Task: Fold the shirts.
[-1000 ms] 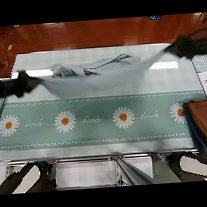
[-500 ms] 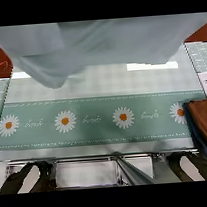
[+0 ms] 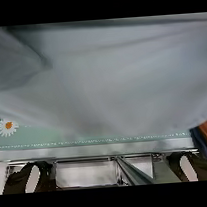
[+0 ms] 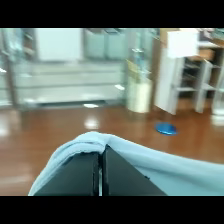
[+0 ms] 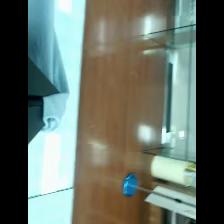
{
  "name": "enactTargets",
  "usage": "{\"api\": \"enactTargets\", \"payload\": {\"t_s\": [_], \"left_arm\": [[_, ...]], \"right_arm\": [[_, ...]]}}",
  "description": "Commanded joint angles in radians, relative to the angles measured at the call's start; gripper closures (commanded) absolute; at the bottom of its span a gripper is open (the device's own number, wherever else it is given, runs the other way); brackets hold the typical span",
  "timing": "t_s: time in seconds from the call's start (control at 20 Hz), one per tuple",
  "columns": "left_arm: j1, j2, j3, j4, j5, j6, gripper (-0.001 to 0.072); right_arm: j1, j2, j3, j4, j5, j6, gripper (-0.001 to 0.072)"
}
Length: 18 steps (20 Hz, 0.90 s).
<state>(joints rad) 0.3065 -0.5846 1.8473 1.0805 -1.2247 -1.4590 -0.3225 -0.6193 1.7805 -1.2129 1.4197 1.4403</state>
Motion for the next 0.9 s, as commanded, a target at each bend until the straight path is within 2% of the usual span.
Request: {"api": "enactTargets", "payload": {"t_s": [0.0, 0.25, 0.5, 0.65, 0.85], "left_arm": [[-0.006, 0.057, 0.005, 0.163, -0.05, -0.061, 0.0688], [-0.006, -0.058, -0.048, 0.129, -0.152, -0.117, 0.0688], [-0.032, -0.238, -0.363, -0.031, -0.156, -0.076, 0.0688], [-0.09, -0.411, -0.539, -0.031, -0.008, -0.045, 0.0688], [-0.172, -0.708, -0.558, -0.079, 0.306, -0.045, 0.0688]], "right_arm": [[0.0, 0.019, -0.018, -0.032, 0.066, 0.034, 0.0688], [0.0, -0.011, -0.205, 0.003, 0.055, 0.03, 0.0688], [0.002, -0.157, -0.47, 0.159, -0.067, -0.066, 0.0688], [0.035, -0.325, -0.575, 0.194, -0.167, -0.164, 0.0688], [0.128, -0.644, -0.563, 0.195, -0.443, -0.166, 0.0688]]}}
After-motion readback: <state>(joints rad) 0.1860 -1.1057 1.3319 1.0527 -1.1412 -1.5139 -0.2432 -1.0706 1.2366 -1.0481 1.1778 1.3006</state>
